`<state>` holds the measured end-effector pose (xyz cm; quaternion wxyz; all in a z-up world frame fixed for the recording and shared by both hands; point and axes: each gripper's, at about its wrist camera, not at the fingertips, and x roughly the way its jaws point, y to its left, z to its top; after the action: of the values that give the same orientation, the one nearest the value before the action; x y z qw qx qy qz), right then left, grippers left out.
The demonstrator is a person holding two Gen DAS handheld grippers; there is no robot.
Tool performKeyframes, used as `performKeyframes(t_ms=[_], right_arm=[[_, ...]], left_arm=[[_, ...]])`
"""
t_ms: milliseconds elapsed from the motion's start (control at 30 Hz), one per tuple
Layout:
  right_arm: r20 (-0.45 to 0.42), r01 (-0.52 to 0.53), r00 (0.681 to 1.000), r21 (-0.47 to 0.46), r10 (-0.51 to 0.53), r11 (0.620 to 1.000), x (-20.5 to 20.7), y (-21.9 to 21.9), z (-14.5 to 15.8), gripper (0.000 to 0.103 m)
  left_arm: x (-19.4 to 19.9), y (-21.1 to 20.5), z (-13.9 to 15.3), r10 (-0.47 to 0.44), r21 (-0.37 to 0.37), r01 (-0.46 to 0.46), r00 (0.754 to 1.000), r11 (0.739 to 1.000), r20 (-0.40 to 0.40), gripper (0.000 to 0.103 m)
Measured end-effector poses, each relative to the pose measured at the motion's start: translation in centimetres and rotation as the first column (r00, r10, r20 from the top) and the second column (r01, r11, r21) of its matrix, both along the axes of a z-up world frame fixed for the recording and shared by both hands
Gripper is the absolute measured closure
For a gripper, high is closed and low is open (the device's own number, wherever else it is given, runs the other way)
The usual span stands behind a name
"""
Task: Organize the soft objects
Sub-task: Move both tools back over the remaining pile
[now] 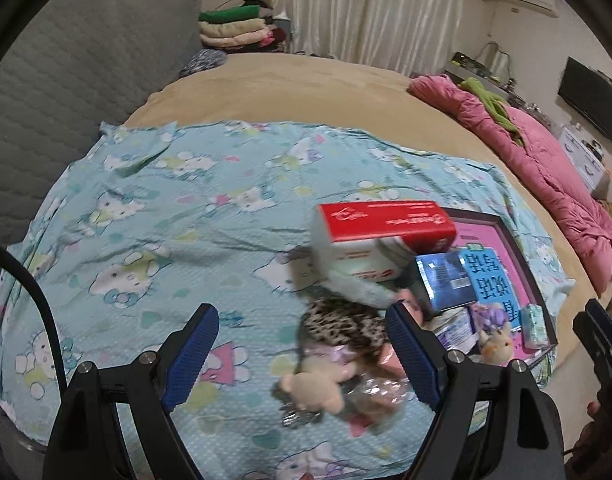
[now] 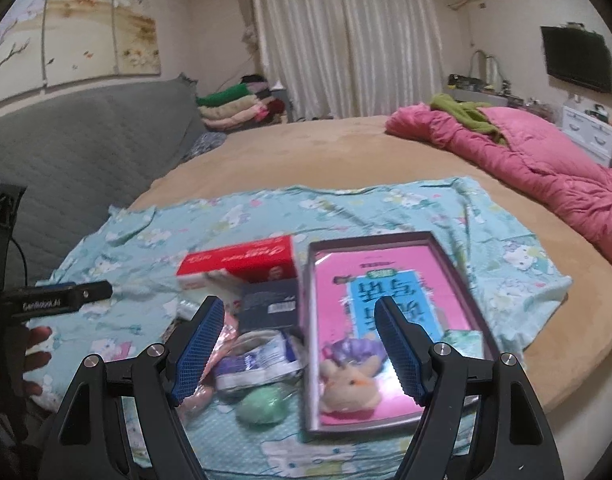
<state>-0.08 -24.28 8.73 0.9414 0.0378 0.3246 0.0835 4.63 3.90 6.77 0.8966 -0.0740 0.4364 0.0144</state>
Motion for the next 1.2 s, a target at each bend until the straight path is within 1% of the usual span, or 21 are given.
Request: performKeyframes(t_ms=[100, 200, 300, 400, 533, 667, 867, 1033, 1200], right_arm=[[-0.031, -0.027, 0.999, -0.003, 0.027, 1.0, -0.1, 1.2, -0.7, 0.024], [-0.059, -0.05, 0.997, -0.029, 0.048, 0.998, -0.1, 2.2, -1.6, 0.024], [-0.097, -0.067, 0.993, -0.052, 0.062, 0.996, 0.1, 2.7, -2.7, 0.024], [-0.133, -0.088, 0.988, -0.08, 0.077, 0.993, 0.2, 3.1, -3.9, 0.024], [-0.198, -0.147, 0.973, -0.121, 0.121, 0.982, 0.2, 4.2, -5.9, 0.024], [-0.249, -0.197, 0.957, -0.166, 0.152, 0.966, 0.3, 5.4, -7.8, 0.024], [-0.303, -0.227, 0.94, -0.21, 0.158, 0.951, 0.8, 6.6, -9.9, 0.024], [-0.324, -0.241, 0.934, -0.261, 0.15, 0.935, 1.4, 7.5, -11.4, 0.024], [-0.333, -0.226, 0.937, -0.353, 0.104, 0.908, 2.1, 8.5, -13.2, 0.024]], left_arm=[[-0.3, 0.8, -0.7, 0.006, -0.001, -0.006, 1.0, 1.0, -0.014, 0.018], [-0.8, 1.3, -1.6, 0.006, 0.006, -0.006, 1.0, 1.0, -0.026, 0.018], [-1.1, 1.7, -2.8, 0.0, -0.014, 0.0, 0.999, 1.0, -0.052, 0.018], [-1.2, 2.0, -4.2, 0.0, -0.017, -0.001, 0.997, 1.0, -0.083, 0.018], [-1.2, 2.0, -6.0, -0.006, -0.036, 0.001, 0.992, 0.999, -0.124, 0.018], [-1.2, 1.7, -7.5, -0.017, -0.04, 0.011, 0.989, 0.999, -0.149, 0.018], [-1.1, 1.1, -9.0, -0.038, -0.052, 0.029, 0.985, 0.998, -0.17, 0.018], [-0.9, 1.0, -9.8, -0.052, -0.055, 0.043, 0.983, 0.998, -0.178, 0.018], [-0.8, 0.9, -10.5, -0.073, -0.075, 0.06, 0.98, 0.995, -0.185, 0.018]])
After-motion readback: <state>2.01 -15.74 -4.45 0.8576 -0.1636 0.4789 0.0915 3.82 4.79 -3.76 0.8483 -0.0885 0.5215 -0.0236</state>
